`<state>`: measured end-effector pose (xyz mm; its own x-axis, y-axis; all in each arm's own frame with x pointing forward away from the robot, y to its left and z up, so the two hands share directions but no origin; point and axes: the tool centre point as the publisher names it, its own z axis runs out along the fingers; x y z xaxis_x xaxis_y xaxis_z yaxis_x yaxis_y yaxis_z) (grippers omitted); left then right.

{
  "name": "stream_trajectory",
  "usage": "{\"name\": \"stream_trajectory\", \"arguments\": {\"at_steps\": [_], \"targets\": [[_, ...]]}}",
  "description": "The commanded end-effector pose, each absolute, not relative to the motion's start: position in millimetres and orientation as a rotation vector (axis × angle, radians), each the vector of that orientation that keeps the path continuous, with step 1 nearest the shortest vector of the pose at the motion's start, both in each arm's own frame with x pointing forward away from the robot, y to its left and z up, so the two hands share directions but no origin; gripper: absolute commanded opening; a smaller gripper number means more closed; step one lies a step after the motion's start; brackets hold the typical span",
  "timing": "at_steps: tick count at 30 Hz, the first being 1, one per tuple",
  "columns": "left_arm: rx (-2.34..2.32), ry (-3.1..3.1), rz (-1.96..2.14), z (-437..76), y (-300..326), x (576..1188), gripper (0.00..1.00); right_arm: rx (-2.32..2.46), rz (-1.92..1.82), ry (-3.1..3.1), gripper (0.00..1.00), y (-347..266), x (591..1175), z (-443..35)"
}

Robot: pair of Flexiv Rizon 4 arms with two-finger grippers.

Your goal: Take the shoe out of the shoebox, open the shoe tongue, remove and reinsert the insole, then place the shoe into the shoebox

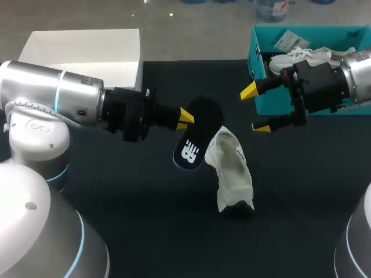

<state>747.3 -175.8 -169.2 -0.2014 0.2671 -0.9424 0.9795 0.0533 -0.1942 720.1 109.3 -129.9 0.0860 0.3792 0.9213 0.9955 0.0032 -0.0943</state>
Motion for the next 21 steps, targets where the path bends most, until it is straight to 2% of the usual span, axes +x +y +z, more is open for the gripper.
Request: {"name": "stream_trajectory", "arguments": {"at_steps": [1,13,21], "targets": [[1.288,1.578,-1.192,-169.0,-175.8,746.6,0.00,-1.516,-0.914,-1.425,1.00,109.0,718.8,-129.6],[1.288,1.578,-1.192,-169.0,-175.8,746.6,0.00,-1.554,-0.902,-1.607,1.00,101.2,720.9,-119.5],[1.288,1.578,-1.192,-169.0,-175.8,746.6,0.00,-1.572,-0.883,-1.819,1.00,61.5,711.6,-115.0]]}}
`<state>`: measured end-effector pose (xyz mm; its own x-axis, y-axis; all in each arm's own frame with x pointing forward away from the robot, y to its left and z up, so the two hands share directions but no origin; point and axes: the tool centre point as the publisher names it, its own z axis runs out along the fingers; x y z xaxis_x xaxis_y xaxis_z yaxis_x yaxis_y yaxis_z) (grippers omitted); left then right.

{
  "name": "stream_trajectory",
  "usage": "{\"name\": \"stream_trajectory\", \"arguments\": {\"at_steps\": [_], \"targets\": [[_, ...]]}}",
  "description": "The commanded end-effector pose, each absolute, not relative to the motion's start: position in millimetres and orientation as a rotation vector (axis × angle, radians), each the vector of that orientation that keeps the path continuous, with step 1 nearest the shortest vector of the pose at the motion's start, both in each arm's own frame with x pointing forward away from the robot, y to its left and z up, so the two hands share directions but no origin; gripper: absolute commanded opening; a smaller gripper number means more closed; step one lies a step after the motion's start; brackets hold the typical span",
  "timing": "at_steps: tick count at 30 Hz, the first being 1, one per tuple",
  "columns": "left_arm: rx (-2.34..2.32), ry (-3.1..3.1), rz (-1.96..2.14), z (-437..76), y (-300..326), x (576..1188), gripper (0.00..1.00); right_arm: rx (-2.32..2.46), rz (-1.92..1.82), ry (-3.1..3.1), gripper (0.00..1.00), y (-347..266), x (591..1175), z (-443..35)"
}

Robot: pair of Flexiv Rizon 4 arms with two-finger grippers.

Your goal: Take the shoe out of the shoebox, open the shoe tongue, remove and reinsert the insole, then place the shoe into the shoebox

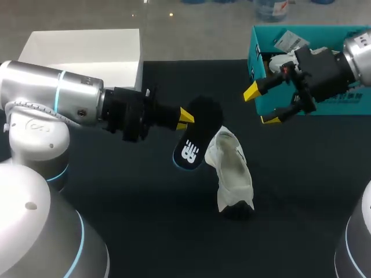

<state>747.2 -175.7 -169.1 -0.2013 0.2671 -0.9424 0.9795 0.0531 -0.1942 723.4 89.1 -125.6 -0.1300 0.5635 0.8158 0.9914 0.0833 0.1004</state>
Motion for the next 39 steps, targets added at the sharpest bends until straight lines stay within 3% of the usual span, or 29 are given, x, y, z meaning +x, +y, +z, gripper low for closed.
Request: {"name": "stream_trajectory", "arguments": {"at_steps": [1,13,27,39], "targets": [[1.288,1.578,-1.192,-169.0,-175.8,746.6,0.00,-1.583,-0.874,-1.825,1.00,53.7,710.0,-116.1],[1.288,1.578,-1.192,-169.0,-175.8,746.6,0.00,-1.564,-0.855,-1.970,1.00,-22.2,685.5,-119.7],[1.288,1.578,-1.192,-169.0,-175.8,746.6,0.00,-1.626,-0.673,-2.129,1.00,-41.2,686.5,-118.8],[1.288,1.578,-1.192,-169.0,-175.8,746.6,0.00,-1.555,-0.738,-2.247,1.00,-76.7,674.9,-118.5]]}}
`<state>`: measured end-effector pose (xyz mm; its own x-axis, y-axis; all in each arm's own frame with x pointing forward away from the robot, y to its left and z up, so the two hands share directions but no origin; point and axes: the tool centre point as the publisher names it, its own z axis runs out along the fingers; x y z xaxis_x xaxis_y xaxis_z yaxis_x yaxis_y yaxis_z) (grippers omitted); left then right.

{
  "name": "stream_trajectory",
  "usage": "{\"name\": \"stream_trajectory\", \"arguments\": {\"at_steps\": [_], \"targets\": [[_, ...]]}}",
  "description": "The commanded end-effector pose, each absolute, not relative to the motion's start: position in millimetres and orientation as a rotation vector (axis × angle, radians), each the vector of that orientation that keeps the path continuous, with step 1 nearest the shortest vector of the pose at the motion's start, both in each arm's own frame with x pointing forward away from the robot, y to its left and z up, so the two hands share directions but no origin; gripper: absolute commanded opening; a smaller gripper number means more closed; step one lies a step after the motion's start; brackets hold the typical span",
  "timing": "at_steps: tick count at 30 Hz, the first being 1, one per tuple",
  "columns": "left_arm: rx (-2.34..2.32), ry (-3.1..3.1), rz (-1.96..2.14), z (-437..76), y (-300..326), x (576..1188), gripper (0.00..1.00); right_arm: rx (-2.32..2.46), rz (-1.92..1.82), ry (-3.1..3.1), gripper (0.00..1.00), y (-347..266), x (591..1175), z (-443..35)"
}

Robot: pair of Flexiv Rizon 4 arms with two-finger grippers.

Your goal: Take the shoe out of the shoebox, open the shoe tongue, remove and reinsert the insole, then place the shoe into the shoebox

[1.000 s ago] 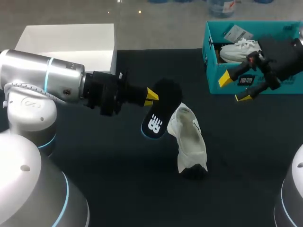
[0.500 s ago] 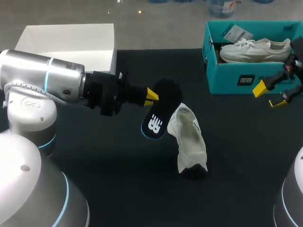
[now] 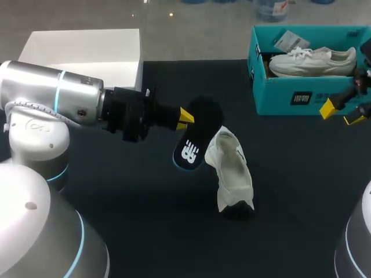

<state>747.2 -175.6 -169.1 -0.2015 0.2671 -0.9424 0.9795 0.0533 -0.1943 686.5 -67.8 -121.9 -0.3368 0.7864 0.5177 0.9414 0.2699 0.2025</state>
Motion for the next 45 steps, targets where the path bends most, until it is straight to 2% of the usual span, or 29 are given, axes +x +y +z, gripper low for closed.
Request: {"name": "stream_trajectory", "arguments": {"at_steps": [1,45], "targets": [[1.288,1.578,-1.192,-169.0,-175.8,746.6,0.00,-1.562,-0.736,-2.244,1.00,-77.9,674.9,-117.4],[1.288,1.578,-1.192,-169.0,-175.8,746.6,0.00,-1.496,-0.795,-2.220,1.00,-84.4,679.2,-118.2]]}}
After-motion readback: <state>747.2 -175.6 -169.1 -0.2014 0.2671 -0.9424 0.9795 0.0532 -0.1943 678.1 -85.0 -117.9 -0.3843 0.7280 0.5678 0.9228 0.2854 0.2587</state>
